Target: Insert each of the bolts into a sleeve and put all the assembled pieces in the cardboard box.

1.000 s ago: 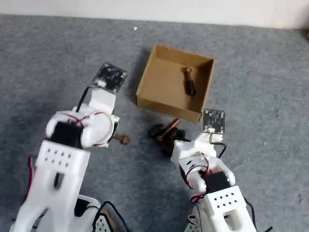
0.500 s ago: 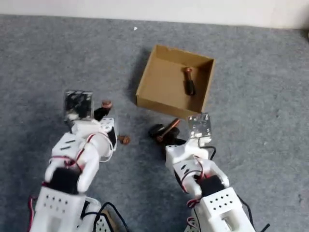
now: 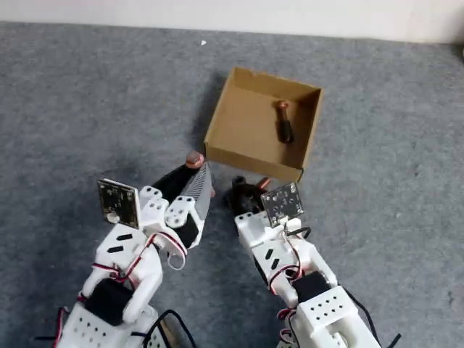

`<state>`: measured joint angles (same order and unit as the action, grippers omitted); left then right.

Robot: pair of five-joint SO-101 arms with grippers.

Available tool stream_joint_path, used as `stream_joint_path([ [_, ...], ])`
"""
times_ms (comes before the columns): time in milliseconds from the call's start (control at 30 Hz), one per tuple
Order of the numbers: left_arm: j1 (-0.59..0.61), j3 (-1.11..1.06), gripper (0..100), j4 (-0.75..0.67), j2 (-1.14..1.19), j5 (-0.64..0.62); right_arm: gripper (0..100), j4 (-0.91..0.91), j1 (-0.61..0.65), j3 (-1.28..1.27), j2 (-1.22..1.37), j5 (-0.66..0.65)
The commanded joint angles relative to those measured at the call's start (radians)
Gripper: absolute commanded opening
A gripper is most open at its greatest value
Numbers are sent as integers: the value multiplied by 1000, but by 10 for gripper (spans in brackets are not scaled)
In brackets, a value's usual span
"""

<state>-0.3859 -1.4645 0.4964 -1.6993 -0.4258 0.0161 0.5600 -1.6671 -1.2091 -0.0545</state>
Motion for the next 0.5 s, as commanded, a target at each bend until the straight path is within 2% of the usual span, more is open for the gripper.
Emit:
stream_joint_path([
  [0, -19, -73, 5, -192, -22, -14, 5, -68, 31, -105, -16, -11],
  [133, -21, -136, 5, -311, -27, -15, 5, -68, 65, -105, -16, -11],
  [233, -21, -142, 5, -344, -28, -15, 5, -68, 68, -107, -16, -12],
  [467, -59, -134, 5, -345, -25, -14, 5, -67, 70, -107, -16, -183],
])
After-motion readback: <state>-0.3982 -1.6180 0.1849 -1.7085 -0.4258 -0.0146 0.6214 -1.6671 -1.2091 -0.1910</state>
